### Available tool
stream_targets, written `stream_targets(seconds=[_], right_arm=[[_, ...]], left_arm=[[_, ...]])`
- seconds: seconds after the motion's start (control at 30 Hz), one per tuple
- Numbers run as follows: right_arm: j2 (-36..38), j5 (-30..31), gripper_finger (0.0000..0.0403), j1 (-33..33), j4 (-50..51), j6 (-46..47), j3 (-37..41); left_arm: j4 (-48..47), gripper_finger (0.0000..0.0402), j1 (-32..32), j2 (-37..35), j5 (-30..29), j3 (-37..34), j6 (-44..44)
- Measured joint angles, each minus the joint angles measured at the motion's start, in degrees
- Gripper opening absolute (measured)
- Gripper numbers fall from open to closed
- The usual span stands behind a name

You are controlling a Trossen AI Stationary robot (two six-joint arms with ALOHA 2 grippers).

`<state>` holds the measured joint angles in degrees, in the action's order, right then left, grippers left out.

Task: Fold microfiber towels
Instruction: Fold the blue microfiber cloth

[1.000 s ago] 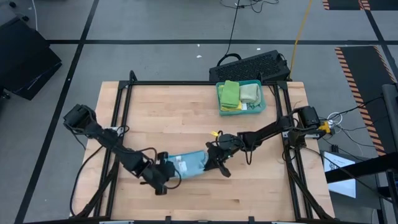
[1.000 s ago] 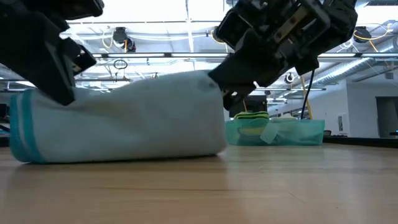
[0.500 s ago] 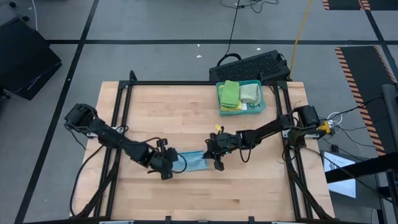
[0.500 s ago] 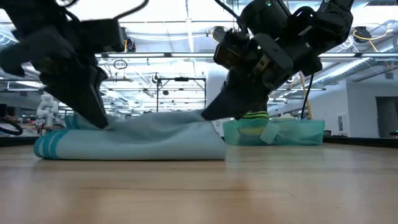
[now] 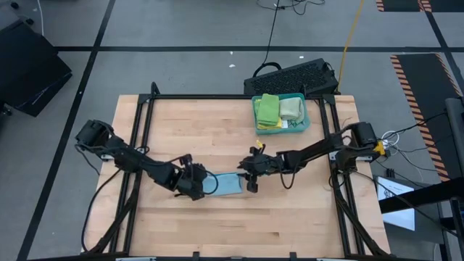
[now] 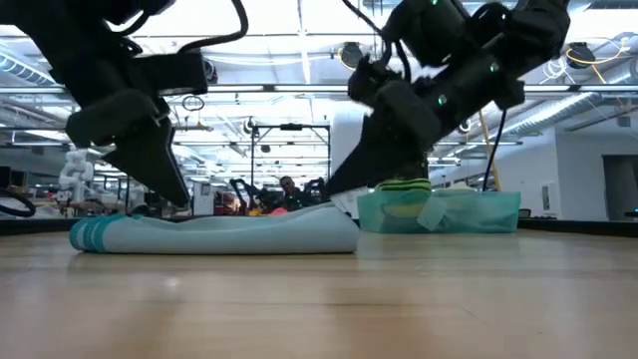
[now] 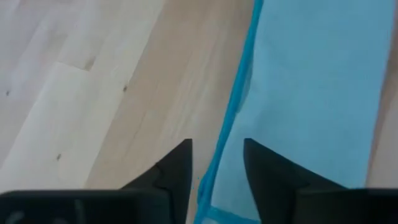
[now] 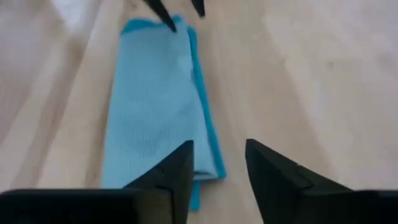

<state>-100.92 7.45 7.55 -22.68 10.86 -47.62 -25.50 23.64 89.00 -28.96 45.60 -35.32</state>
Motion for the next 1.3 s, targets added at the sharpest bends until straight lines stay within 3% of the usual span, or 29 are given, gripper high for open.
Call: stream_targets(seconds=[0.17, 0.3, 0.53, 0.9, 1.07, 1.3], right_arm=[[3.8, -0.2, 0.0157, 1.8, -2.7, -3.3, 2.1], [1.8, -2.1, 0.0155, 4.3, -15.6, -5.0, 4.0], [-8.3, -3.0, 0.0122, 6.4, -30.1, -6.0, 3.6], [-18.3, 1.7, 0.0053, 4.7, -32.6, -2.8, 3.5], [-13.6, 1.7, 0.0052, 5.4, -31.6, -3.4, 5.1], [0.6, 2.1, 0.0094, 6.3, -27.2, -6.3, 10.7]], left_arm=[[2.9, 0.0170, 0.4, -0.8, -0.1, 0.5, -1.0], [14.8, 0.0167, 1.9, -0.9, -0.6, 0.4, 4.8], [19.6, 0.0145, 2.6, 3.9, -3.0, -1.1, 5.2], [18.5, 0.0123, 1.4, 10.8, -3.4, -2.1, 0.0], [5.2, 0.0122, 1.6, 7.0, -4.4, 1.9, 0.3], [3.1, 0.0122, 3.2, 0.2, -7.5, 4.7, 2.9]])
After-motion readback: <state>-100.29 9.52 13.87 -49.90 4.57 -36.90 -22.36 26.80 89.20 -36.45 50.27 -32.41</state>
